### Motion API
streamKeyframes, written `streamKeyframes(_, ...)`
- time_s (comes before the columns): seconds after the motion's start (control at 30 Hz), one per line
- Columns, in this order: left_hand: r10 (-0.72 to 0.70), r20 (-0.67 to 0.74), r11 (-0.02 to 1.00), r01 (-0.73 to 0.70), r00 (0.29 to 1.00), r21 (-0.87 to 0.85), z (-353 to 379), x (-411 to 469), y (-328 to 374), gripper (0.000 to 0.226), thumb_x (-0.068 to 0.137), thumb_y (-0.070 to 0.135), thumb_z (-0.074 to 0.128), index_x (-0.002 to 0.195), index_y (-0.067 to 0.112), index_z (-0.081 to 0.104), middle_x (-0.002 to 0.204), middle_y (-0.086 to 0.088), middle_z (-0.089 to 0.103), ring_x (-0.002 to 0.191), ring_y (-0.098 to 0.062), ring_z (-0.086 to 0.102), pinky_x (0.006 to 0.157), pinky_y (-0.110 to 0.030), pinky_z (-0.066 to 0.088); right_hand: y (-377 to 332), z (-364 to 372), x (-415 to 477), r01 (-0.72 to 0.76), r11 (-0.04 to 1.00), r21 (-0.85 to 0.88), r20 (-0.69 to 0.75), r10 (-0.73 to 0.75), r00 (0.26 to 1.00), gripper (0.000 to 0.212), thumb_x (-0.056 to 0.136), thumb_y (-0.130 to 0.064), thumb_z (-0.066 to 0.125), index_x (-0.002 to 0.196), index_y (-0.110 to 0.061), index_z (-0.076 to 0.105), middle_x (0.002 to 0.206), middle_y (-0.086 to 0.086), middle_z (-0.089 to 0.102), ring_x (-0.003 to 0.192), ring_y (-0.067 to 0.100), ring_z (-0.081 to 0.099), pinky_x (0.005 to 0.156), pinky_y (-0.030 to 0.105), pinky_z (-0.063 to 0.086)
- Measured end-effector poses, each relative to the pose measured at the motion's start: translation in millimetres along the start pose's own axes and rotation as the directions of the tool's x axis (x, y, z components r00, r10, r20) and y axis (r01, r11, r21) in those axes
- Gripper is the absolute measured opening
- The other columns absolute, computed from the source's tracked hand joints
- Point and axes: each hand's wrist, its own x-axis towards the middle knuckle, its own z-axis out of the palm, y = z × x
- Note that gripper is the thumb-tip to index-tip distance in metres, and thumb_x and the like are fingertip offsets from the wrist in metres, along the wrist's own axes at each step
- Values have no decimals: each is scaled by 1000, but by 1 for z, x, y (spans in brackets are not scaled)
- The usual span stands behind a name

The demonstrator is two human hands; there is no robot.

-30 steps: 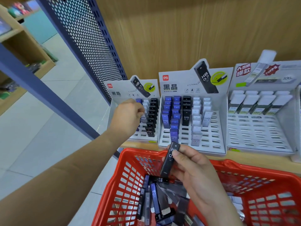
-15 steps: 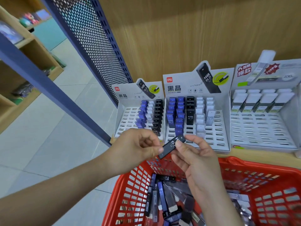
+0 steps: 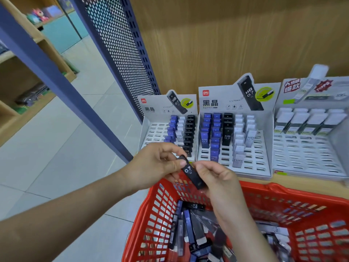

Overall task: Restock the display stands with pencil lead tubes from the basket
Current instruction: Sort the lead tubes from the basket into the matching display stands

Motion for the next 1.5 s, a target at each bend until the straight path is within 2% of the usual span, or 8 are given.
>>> streamKeyframes(0.1,32,-75,990,-21,997,141,-16,6,-7,7,89,14,64,96,13,60,74,-14,66,64,-19,68,64,-39,59,5,-4,8,98,895,-435,-48,-131,990,16,97,-17,60,100,-28,72,88,-16,72,81,-5,64,70,10,45)
streamKeyframes(0.23,54,-205,979,-12,977,203,-40,15,-17,6,90,14,64,95,12,61,77,-15,69,63,-15,68,71,-35,60,5,4,11,230,558,-797,140,-200,970,36,100,-19,50,134,-26,57,129,-15,55,113,0,52,98,13,37)
streamKeyframes(0.33,58,-320,981,5,946,193,-61,24,-19,8,89,13,65,97,10,65,79,-14,71,60,-10,66,63,-21,57,2,17,13,340,360,-869,281,-207,937,45,100,-18,47,145,-25,46,146,-14,40,133,4,37,109,13,22)
streamKeyframes(0.47,125,-433,963,-4,893,270,-87,48,-19,8,90,13,65,96,17,67,75,-5,70,61,-10,65,64,-21,55,-10,33,21,374,266,-888,300,-280,912,54,98,-15,47,150,-28,36,152,-8,31,140,10,27,116,23,24)
streamKeyframes(0.7,341,-407,806,-41,847,590,-102,97,-15,20,92,17,61,110,15,68,90,0,68,78,-14,60,80,-22,46,-27,51,58,419,60,-906,408,-140,902,64,98,-16,45,156,-22,18,164,4,9,152,20,4,121,32,17)
streamKeyframes(0.83,404,-298,656,-47,865,753,-96,117,-20,22,94,20,58,114,16,65,110,-3,69,103,-23,61,85,-29,44,-20,46,65,404,0,-915,403,-74,912,61,101,-18,42,156,-24,16,166,1,-1,152,17,-8,123,37,20)
streamKeyframes(1.07,431,-204,580,-96,879,809,-88,135,-33,22,94,20,56,114,15,64,113,-3,68,106,-26,60,85,-30,44,-18,41,71,398,-9,-917,397,-102,912,61,100,-16,40,155,-31,19,165,-8,-2,151,11,-11,118,38,31)
streamKeyframes(1.5,486,-129,577,-207,864,790,-82,147,-37,24,93,14,58,114,18,70,114,0,69,110,-20,59,82,-20,35,-9,36,66,382,55,-923,374,-114,920,71,101,-19,39,157,-34,-3,163,-6,-21,148,10,-24,121,34,20)
